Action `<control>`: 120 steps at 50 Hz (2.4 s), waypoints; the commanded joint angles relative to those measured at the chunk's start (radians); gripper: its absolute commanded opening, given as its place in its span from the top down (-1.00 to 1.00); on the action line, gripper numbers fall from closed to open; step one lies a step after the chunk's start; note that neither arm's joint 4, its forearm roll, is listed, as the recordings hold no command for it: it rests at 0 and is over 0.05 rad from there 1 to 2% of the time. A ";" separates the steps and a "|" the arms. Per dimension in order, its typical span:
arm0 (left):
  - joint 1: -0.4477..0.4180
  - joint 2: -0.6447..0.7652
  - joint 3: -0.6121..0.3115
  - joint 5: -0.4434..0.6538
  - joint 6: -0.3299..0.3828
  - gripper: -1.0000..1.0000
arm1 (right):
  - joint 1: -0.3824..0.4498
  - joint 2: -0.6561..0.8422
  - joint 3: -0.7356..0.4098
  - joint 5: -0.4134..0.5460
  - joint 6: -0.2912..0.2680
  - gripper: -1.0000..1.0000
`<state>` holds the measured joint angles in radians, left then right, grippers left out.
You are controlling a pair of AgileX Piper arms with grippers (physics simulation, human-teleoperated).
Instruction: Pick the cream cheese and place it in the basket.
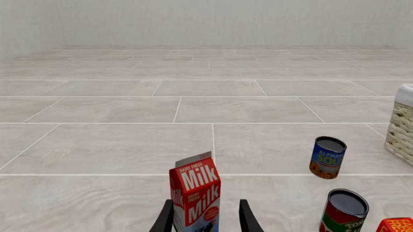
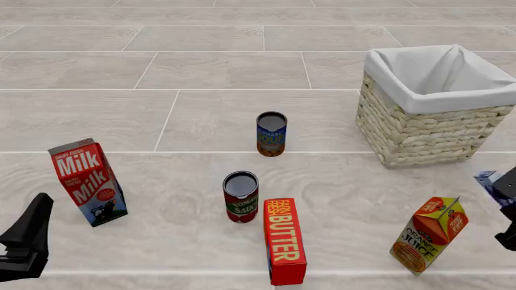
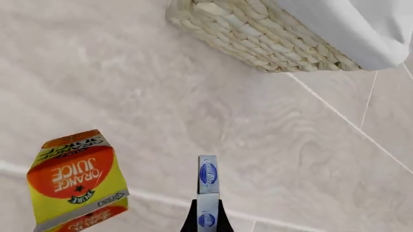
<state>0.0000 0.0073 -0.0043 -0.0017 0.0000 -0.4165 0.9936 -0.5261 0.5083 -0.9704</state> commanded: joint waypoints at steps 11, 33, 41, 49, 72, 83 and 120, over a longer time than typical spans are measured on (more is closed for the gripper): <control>0.000 0.000 0.000 0.000 0.000 -1.00 | 0.054 -0.036 0.009 -0.150 0.359 1.00; 0.000 0.000 0.000 0.000 0.000 -1.00 | 0.004 -0.059 -0.004 -0.212 0.360 1.00; 0.000 0.000 0.000 0.000 0.000 -1.00 | 0.009 -0.075 -0.082 -0.173 0.488 1.00; 0.000 0.000 0.000 0.000 0.000 -1.00 | -0.006 -0.081 -0.125 -0.167 0.510 1.00; 0.000 0.000 0.000 0.000 0.000 -1.00 | 0.039 -0.134 -0.247 -0.111 0.660 1.00; 0.000 0.000 0.000 0.000 0.000 -1.00 | 0.170 -0.165 -0.365 -0.013 0.749 1.00; 0.000 0.000 0.000 0.000 0.000 -1.00 | 0.244 0.341 -0.721 -0.015 0.942 1.00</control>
<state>0.0000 0.0073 -0.0043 -0.0017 0.0000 -0.1652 1.1869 -1.1245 0.4699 -0.0664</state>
